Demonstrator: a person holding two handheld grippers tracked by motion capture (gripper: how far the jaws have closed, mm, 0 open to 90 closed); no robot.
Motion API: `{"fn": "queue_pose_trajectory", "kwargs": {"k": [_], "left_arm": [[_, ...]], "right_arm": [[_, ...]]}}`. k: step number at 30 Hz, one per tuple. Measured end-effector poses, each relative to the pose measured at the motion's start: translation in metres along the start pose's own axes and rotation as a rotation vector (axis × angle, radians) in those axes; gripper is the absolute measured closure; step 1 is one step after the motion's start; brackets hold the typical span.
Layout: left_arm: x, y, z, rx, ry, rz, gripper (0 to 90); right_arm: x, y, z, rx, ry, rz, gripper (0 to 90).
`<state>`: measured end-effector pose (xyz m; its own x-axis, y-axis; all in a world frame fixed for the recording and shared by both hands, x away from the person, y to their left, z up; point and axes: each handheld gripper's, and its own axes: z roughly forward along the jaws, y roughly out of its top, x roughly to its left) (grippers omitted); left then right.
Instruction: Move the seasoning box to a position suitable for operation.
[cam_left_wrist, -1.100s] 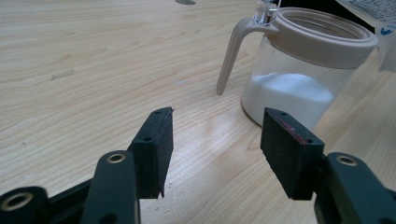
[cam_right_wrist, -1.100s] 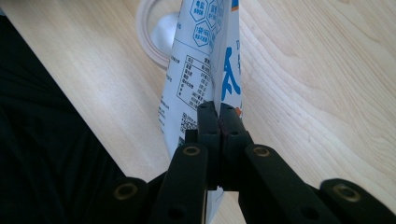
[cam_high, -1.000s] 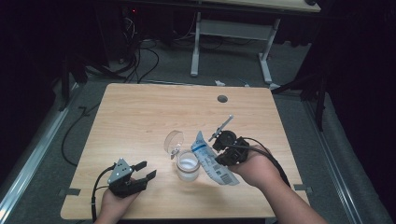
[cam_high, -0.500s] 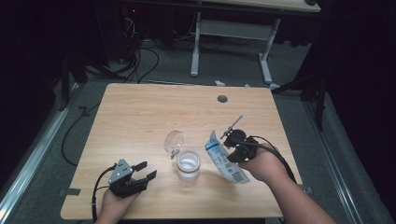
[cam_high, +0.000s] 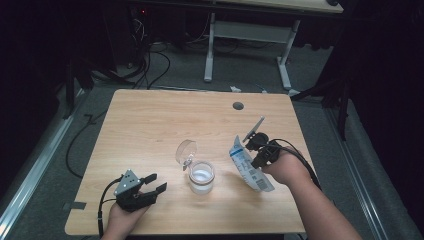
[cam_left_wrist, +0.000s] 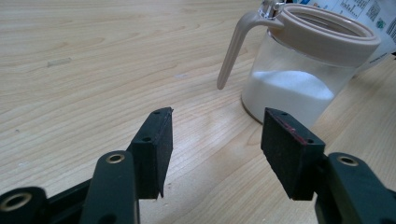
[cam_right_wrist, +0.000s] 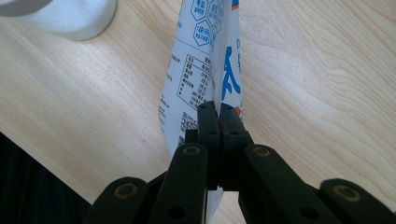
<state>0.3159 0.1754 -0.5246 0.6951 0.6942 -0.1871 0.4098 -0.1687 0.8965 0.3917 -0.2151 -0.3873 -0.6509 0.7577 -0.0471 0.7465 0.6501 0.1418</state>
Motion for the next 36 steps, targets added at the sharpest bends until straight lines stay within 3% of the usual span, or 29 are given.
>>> {"fn": "queue_pose_trajectory", "kwargs": {"k": [6,11,16,23,28,36], "left_arm": [[0.001,0.0,0.0,-0.007,-0.007,-0.008,43.8],[-0.002,0.002,-0.003,-0.03,-0.026,-0.012,43.5],[-0.006,0.002,-0.002,-0.016,-0.041,0.01,43.2],[-0.006,0.003,-0.001,-0.015,-0.026,0.03,43.2],[-0.002,0.004,-0.004,-0.019,-0.009,0.025,43.3],[0.002,0.006,-0.004,0.0,0.004,0.036,43.7]], "right_arm": [[-0.007,0.0,0.004,0.011,0.01,0.038,90.0],[-0.016,-0.006,0.002,-0.075,-0.005,0.056,90.0],[-0.019,-0.015,0.002,-0.138,-0.012,0.077,89.9],[-0.016,-0.024,0.003,-0.213,0.005,0.092,89.9],[-0.014,-0.031,0.002,-0.272,-0.024,0.087,90.0],[-0.015,-0.049,0.005,-0.379,-0.02,0.143,90.0]]}}
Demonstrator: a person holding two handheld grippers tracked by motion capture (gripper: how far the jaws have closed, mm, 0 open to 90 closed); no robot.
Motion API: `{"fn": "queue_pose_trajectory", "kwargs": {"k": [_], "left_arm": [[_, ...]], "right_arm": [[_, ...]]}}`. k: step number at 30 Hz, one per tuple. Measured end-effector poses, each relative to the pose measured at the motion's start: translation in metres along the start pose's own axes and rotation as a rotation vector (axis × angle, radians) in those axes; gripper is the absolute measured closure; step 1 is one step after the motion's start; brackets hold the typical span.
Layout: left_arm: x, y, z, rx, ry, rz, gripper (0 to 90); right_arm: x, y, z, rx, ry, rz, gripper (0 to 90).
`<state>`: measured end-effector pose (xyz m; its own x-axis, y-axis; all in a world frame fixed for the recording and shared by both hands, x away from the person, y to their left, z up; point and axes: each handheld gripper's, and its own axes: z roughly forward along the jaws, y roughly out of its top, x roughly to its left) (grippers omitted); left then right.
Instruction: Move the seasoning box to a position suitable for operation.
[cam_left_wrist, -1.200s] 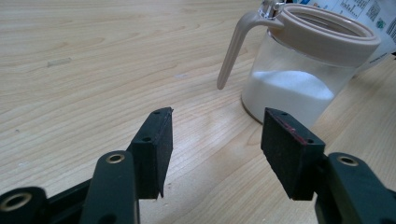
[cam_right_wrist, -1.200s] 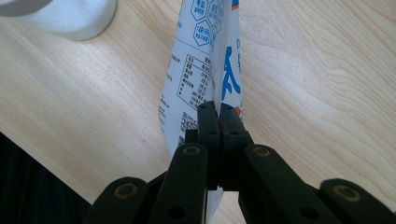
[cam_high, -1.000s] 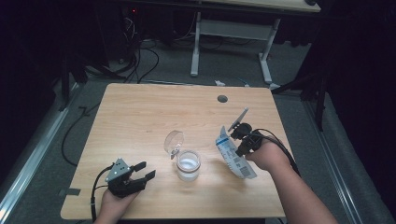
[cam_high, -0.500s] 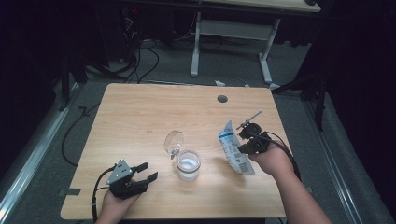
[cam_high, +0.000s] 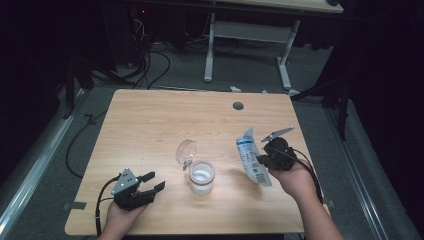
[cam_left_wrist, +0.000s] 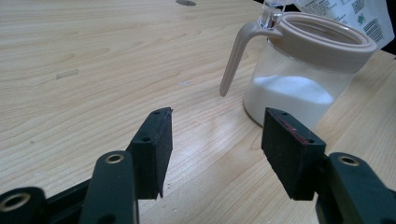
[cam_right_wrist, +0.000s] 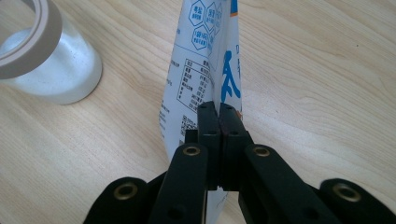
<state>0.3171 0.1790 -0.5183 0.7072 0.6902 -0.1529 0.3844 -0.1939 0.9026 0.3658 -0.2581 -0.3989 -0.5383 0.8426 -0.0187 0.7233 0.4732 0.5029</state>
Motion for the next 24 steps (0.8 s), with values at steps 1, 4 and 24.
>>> {"fn": "queue_pose_trajectory", "kwargs": {"k": [1,4,24], "left_arm": [[0.0,0.0,0.0,0.001,0.001,0.002,43.8],[0.0,0.001,-0.001,0.004,0.004,0.006,44.0],[0.004,0.002,-0.003,0.006,0.003,0.005,45.1]], "right_arm": [[0.0,-0.002,0.001,-0.003,-0.004,-0.001,90.0],[-0.002,-0.011,0.003,-0.034,0.004,0.014,90.0],[-0.003,-0.034,-0.005,-0.162,-0.01,0.043,90.0]]}}
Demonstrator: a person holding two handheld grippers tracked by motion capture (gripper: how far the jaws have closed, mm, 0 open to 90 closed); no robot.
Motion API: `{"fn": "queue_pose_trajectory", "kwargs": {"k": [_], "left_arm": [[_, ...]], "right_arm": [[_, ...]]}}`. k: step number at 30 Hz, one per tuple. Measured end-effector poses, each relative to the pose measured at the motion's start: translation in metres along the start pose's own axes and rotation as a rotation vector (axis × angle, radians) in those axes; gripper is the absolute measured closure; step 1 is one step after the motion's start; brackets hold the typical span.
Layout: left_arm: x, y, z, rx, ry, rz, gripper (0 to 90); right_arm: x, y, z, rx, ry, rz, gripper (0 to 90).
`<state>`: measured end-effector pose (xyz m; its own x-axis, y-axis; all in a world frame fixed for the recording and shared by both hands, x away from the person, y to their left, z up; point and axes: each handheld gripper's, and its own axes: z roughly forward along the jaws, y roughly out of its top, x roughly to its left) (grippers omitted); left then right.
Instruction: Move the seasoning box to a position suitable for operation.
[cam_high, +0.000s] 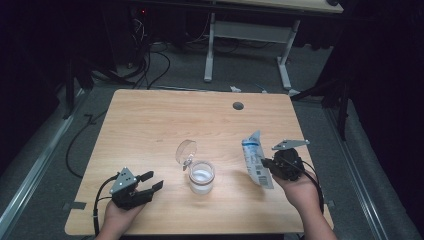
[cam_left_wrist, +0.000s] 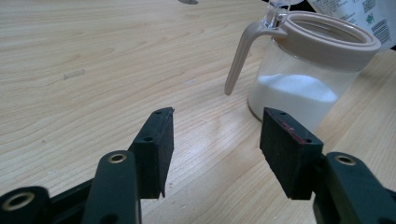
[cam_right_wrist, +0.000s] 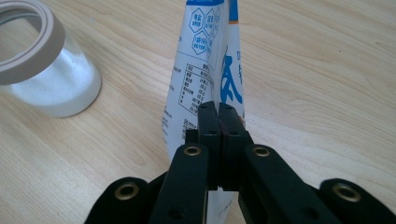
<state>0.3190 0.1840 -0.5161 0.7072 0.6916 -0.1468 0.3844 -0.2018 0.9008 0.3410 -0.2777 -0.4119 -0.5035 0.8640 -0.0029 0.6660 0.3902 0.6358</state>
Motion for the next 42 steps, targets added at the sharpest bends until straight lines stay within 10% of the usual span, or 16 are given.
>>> {"fn": "queue_pose_trajectory", "kwargs": {"k": [22,35,42], "left_arm": [[0.01,-0.009,0.004,-0.008,0.04,-0.028,44.5],[0.007,-0.012,0.006,-0.011,0.073,-0.019,41.4],[0.004,-0.013,0.008,0.006,0.102,0.001,40.3]], "right_arm": [[0.009,-0.03,0.007,-0.174,-0.018,0.006,90.0],[0.003,-0.05,0.012,-0.428,0.039,0.064,90.0],[-0.002,-0.054,0.009,-0.469,0.04,0.059,90.0]]}}
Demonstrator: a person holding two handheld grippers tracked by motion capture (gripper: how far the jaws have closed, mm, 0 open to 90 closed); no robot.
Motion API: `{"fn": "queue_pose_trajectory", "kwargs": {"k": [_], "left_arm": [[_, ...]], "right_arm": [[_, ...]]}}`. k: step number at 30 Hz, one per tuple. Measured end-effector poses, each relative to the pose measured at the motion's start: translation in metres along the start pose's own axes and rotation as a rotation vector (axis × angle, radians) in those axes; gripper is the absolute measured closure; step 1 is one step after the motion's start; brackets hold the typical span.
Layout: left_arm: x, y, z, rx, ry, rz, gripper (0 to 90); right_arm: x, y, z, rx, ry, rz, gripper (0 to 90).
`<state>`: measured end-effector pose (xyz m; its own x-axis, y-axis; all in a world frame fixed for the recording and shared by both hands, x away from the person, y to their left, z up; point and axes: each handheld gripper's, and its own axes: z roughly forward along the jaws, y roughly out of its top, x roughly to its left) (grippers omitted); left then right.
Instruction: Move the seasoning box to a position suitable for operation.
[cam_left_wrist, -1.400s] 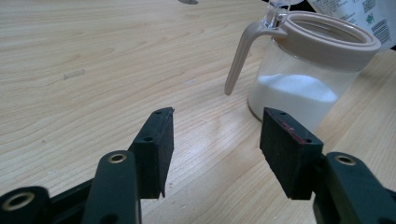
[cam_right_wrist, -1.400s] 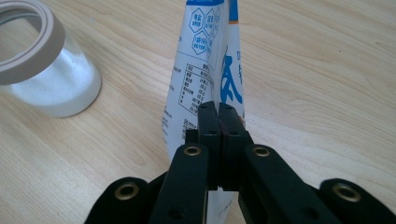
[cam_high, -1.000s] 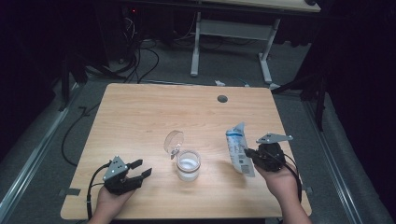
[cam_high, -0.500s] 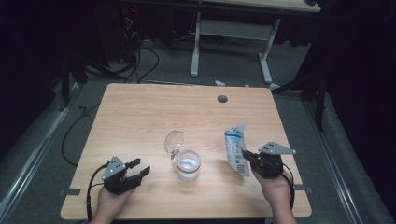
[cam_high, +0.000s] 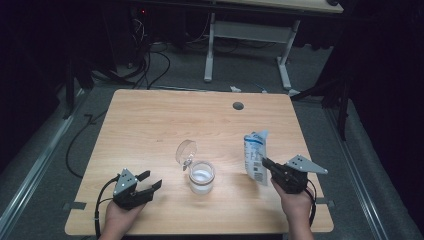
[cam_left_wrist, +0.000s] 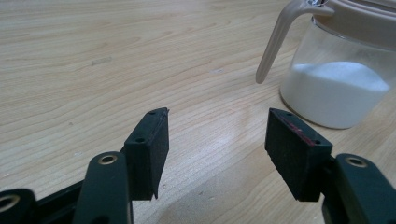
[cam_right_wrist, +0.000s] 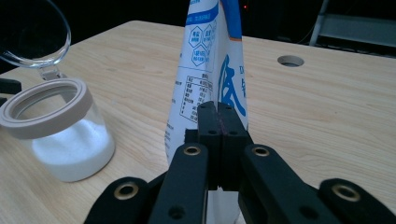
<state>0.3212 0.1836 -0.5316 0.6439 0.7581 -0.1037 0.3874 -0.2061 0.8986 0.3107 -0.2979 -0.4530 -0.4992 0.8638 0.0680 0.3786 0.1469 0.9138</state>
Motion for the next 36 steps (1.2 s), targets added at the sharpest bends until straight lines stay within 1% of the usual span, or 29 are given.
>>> {"fn": "queue_pose_trajectory", "kwargs": {"k": [2,7,8,9,13,17,20,21,23,24,25,26,28,30,34,36], "left_arm": [[-0.001,0.0,0.0,0.001,0.008,0.005,40.1],[-0.002,-0.001,-0.001,-0.005,0.007,0.017,39.6],[-0.002,-0.001,-0.002,-0.01,0.005,0.015,39.6],[-0.002,-0.001,-0.003,-0.012,0.007,0.013,39.5],[0.0,-0.001,-0.004,-0.03,0.002,-0.011,39.4],[0.002,-0.002,-0.006,-0.035,0.002,-0.023,39.3],[0.002,-0.001,-0.005,-0.025,0.004,-0.022,39.3],[0.002,-0.001,-0.004,-0.02,0.005,-0.021,39.3],[0.0,-0.001,-0.002,-0.002,0.011,-0.005,39.3],[-0.001,-0.001,-0.001,0.004,0.013,0.001,39.4],[-0.002,-0.001,0.0,0.009,0.015,0.011,39.4],[-0.002,-0.001,0.0,0.015,0.014,0.019,39.4],[-0.003,-0.001,0.001,0.015,0.015,0.026,39.4],[-0.003,-0.001,0.001,0.016,0.014,0.026,39.4],[-0.002,-0.001,0.0,0.015,0.008,0.02,39.2],[-0.003,-0.001,0.0,0.005,0.009,0.018,39.2]], "right_arm": [[-0.003,-0.001,-0.001,-0.008,0.004,0.006,90.0],[-0.004,-0.002,0.001,-0.003,-0.008,-0.001,90.0],[-0.004,-0.001,0.002,0.0,-0.01,-0.005,90.0],[-0.005,-0.001,0.004,-0.002,-0.022,-0.016,90.0],[-0.009,-0.002,0.012,0.0,-0.041,-0.016,90.0],[-0.014,-0.002,0.019,-0.008,-0.063,-0.011,90.0],[-0.018,-0.002,0.024,-0.015,-0.078,-0.017,90.0],[-0.019,-0.002,0.025,-0.017,-0.089,-0.026,90.0],[-0.022,-0.003,0.03,-0.011,-0.109,-0.037,90.0],[-0.023,-0.004,0.032,-0.004,-0.109,-0.036,90.0],[-0.024,-0.005,0.032,-0.009,-0.11,-0.03,90.0],[-0.026,-0.006,0.032,-0.013,-0.107,-0.028,90.0],[-0.027,-0.007,0.03,-0.012,-0.115,-0.029,90.0],[-0.028,-0.01,0.027,-0.019,-0.114,-0.016,90.0],[-0.028,-0.016,0.022,-0.018,-0.112,-0.007,90.0],[-0.027,-0.018,0.02,-0.016,-0.116,-0.014,90.0]]}}
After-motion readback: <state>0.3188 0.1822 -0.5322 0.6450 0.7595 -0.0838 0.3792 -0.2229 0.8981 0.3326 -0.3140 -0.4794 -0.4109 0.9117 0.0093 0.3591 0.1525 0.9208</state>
